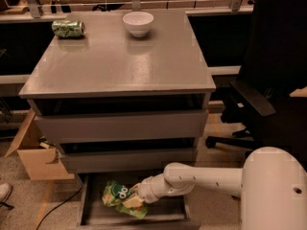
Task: Place green rice chip bag into bottom drawer
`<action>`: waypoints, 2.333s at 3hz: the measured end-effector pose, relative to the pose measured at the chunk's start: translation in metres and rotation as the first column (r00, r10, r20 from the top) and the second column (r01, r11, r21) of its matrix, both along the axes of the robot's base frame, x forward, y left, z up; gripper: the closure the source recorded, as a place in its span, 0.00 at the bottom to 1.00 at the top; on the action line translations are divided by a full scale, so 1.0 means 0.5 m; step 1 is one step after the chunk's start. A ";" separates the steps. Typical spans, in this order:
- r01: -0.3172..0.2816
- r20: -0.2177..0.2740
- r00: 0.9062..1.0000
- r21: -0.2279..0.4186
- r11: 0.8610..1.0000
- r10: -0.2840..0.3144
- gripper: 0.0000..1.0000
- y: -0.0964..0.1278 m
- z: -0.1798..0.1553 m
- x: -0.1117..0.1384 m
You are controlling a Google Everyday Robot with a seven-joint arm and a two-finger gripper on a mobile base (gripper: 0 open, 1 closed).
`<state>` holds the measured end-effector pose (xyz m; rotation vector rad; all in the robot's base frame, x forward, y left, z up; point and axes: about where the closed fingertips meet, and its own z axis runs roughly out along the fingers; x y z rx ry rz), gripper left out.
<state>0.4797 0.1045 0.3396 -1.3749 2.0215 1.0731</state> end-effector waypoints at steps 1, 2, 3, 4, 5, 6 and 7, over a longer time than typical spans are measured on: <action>0.018 0.079 0.997 0.022 1.000 -0.020 1.00 0.024 -0.044 0.036; 0.023 0.103 0.994 0.045 0.999 -0.027 1.00 0.046 -0.099 0.061; 0.027 0.111 0.993 0.061 0.998 -0.033 1.00 0.071 -0.157 0.079; 0.030 0.109 0.993 0.063 0.998 -0.036 0.85 0.075 -0.167 0.081; 0.027 0.107 0.994 0.065 0.998 -0.034 0.62 0.078 -0.168 0.078; 0.025 0.105 0.994 0.066 0.998 -0.032 0.39 0.082 -0.169 0.076; 0.022 0.104 0.994 0.067 0.998 -0.029 0.15 0.085 -0.170 0.073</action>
Offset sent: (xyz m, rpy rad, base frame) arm 0.0517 0.0332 -0.0834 0.0713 -0.1380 -0.0425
